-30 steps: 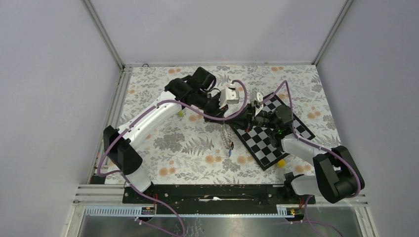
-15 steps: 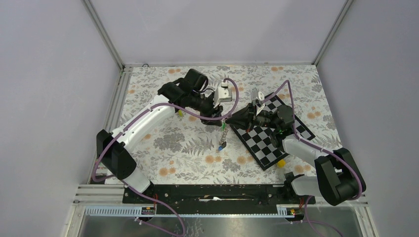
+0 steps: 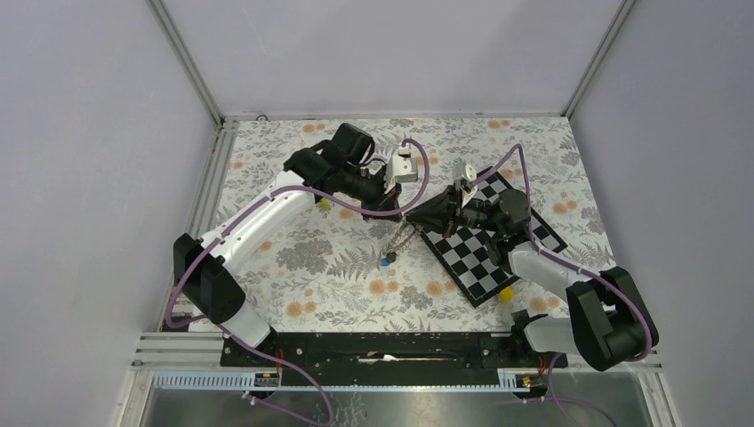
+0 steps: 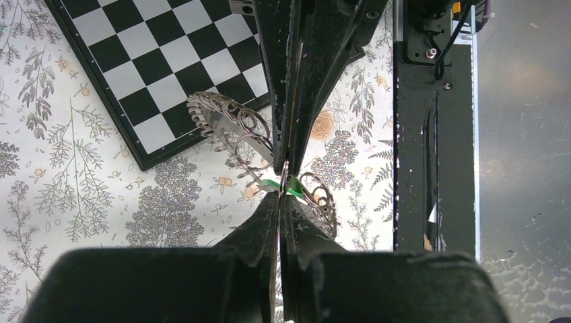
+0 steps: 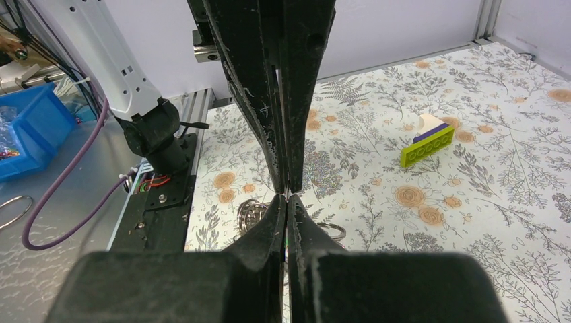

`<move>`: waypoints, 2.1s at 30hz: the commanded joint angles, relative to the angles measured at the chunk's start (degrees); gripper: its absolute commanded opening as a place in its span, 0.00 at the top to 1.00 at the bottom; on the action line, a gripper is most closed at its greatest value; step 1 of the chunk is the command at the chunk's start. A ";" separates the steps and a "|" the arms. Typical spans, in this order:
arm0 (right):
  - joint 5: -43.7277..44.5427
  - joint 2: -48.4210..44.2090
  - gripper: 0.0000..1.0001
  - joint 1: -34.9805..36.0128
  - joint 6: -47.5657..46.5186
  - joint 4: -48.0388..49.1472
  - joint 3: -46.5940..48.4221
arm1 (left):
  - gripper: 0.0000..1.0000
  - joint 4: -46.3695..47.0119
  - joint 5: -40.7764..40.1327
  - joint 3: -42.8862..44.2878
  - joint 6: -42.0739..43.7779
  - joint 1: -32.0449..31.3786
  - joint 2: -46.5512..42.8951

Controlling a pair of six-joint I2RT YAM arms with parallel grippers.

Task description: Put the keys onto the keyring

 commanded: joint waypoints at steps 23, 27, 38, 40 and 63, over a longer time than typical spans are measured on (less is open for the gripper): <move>-1.43 -2.29 1.00 -1.03 2.08 5.94 2.40 | 1.00 2.12 1.03 -2.45 3.24 0.15 0.48; -1.49 -2.01 1.00 -1.04 2.19 6.05 2.50 | 1.00 3.66 1.11 -3.21 2.78 0.14 0.51; -1.49 -1.69 1.00 -1.04 2.16 5.99 2.33 | 0.96 3.92 1.84 -1.80 2.49 -0.72 2.61; -1.49 -1.63 1.00 -1.04 2.13 6.02 2.27 | 0.95 3.93 1.92 -1.55 2.37 -0.86 2.82; -1.40 -1.82 1.00 -1.13 -0.18 3.70 2.38 | 0.63 3.93 0.84 -0.37 2.00 -0.85 -1.30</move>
